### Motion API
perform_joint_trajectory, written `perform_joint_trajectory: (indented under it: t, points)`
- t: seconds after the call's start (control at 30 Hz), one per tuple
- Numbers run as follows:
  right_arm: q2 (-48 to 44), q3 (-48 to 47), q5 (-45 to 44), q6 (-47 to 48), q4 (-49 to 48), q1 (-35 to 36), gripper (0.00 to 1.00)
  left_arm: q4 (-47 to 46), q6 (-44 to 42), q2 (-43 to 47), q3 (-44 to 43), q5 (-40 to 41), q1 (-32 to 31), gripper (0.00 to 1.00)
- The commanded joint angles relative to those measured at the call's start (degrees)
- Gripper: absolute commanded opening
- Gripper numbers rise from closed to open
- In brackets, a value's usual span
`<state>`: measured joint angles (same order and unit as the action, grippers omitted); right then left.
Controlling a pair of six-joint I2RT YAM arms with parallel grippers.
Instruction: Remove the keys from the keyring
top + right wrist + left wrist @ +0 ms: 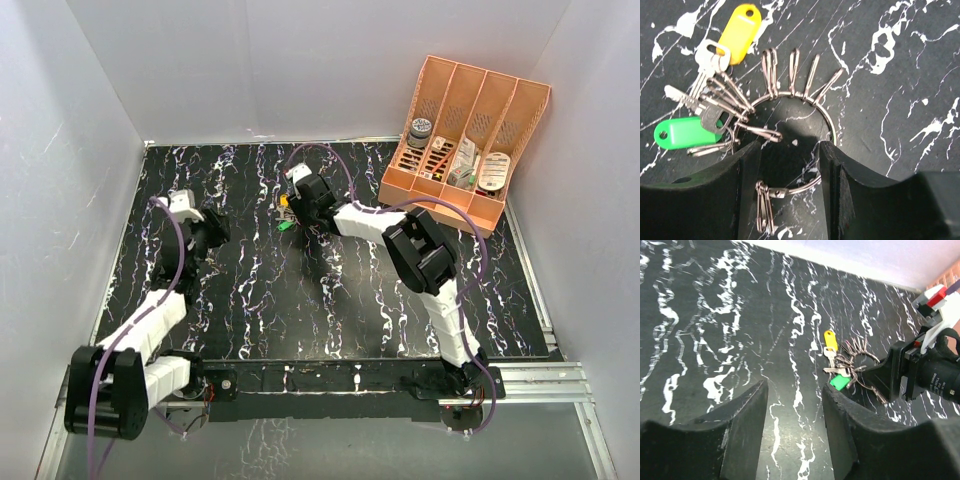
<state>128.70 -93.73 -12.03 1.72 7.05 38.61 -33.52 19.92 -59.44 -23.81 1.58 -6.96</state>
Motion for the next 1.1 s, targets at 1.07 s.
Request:
perform_joint_trajectory:
  t: [1.07]
  points:
    - [-37.0,21.6,-17.4,-4.2,-9.2,0.5,0.50,29.4,-23.6,-57.7,-56.2,-22.9,-11.5,0.54]
